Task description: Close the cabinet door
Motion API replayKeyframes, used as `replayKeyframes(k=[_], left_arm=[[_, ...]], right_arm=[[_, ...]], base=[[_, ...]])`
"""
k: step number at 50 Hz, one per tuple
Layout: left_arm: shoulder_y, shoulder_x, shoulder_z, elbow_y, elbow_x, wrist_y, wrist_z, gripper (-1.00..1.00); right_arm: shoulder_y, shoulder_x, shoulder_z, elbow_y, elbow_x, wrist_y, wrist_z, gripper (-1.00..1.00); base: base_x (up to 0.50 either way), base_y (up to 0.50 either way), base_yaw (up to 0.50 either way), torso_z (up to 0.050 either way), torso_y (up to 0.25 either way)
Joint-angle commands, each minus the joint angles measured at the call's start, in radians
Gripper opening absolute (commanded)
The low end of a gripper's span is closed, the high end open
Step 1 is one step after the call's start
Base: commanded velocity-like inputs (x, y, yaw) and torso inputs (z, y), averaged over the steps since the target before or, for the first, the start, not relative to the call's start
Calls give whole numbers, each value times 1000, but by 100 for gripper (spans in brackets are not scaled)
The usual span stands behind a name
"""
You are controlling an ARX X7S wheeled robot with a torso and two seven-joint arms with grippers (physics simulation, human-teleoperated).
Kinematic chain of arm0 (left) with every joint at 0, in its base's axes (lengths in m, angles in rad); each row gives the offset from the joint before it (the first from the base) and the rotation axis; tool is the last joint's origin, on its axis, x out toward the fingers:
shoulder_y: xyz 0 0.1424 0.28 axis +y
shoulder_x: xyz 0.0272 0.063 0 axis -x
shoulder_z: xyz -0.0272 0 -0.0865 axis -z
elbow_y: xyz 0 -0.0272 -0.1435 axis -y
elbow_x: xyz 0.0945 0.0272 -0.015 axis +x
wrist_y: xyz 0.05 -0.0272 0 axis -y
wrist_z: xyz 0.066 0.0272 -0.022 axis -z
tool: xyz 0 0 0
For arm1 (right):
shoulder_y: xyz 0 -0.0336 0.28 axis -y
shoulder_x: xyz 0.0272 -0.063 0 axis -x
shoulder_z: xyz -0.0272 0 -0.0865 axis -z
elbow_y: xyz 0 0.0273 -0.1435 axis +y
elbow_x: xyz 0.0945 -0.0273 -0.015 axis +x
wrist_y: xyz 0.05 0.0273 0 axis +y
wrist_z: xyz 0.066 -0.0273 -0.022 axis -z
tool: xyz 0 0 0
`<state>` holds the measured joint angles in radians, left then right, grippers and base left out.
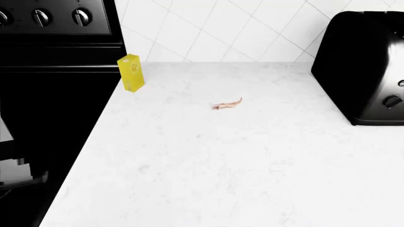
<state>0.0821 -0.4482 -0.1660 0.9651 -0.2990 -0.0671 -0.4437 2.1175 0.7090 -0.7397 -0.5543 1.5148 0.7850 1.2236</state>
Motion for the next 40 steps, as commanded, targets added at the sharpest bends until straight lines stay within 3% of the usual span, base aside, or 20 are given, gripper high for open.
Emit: replayKeyframes(k=[1, 40], left_arm=[[6, -5, -12, -3, -11, 9, -5, 100], [34, -19, -43, 0, -29, 41, -18, 100]], right_arm=[[18, -58, 117, 92, -35, -44, -61, 100], [-86, -210, 158, 277, -42, -203, -230, 100]], base=[[0, 0, 0, 0, 0], [2, 3, 4, 4, 0]])
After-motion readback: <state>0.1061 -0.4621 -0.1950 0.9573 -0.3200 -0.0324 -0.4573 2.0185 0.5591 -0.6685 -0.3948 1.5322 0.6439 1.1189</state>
